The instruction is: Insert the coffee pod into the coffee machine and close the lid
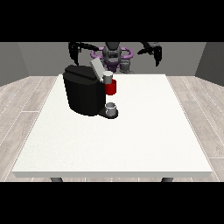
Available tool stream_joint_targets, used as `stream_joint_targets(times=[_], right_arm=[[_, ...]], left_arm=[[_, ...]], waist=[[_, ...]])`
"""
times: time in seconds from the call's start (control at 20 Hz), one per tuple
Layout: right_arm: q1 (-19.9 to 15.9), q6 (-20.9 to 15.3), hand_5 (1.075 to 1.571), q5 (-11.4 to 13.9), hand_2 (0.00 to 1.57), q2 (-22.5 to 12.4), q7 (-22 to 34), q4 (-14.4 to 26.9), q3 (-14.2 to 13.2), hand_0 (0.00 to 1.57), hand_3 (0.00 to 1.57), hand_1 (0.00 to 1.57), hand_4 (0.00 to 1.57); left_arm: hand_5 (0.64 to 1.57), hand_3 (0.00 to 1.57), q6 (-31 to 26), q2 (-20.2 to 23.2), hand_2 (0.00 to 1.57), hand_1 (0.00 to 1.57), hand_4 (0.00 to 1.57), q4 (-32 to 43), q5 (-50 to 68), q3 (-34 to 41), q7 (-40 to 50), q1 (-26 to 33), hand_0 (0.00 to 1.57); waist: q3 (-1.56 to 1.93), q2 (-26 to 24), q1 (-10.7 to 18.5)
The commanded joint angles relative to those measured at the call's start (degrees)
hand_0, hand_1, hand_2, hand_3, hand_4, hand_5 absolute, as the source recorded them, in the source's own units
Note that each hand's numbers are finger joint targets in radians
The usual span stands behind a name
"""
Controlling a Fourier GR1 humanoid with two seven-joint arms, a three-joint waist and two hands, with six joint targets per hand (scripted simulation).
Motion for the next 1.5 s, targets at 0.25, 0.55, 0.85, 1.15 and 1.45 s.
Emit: stream_joint_targets(times=[0.25, 0.55, 0.85, 1.15, 1.45], right_arm=[[-7.53, -1.55, 1.571, 1.6, 0.0, -0.12, 1.33, 5.17, 2.07, 0.0, 0.0, 0.0, 0.0], [-7.8, -2.4, 1.571, 2.13, 0.0, 3.5, 0.35, 4.78, 5.05, 0.0, 0.0, 0.0, 0.0], [-12.0, 2.66, 1.571, 1.08, 0.0, 0.35, 0.64, 6.72, 5.07, 0.0, 0.0, 0.0, 0.07], [-14.23, -0.26, 1.571, 3.07, 0.0, 1.86, -0.43, 7.69, 6.21, 0.0, 0.0, 0.0, 0.16], [-20.92, 0.86, 1.571, 5.35, 0.0, -0.33, -0.65, 9.81, 7.39, 0.0, 0.0, 0.0, 0.12]], left_arm=[[1.571, 0.0, 0.34, 0.35, 0.0, 0.0, 0.38, -10.07, 1.97, -2.32, 3.51, 2.1, 0.0], [1.571, 0.0, 0.05, 3.58, 0.0, 0.0, 0.34, -12.53, 5.15, 0.33, 5.6, 5.02, 0.0], [1.571, 0.0, 3.42, 5.23, 0.0, 0.0, 0.35, -12.4, 3.48, 0.9, 3.49, 3.93, 0.0], [1.571, 0.0, 2.33, 5.87, 0.0, 0.0, 0.36, -11.06, 3.48, 0.03, -0.14, 7.56, 0.0], [1.571, 0.0, 3.35, 3.98, 0.0, 0.0, 0.39, -13.98, 2.44, -2.81, 1.23, 5.32, 0.0]], waist=[[-0.01, 5.45, 0.78], [-0.02, 4.76, -1.57], [-0.02, 8.19, -3.71], [-0.03, 9.49, -3.47], [-0.04, 11.98, 0.07]])
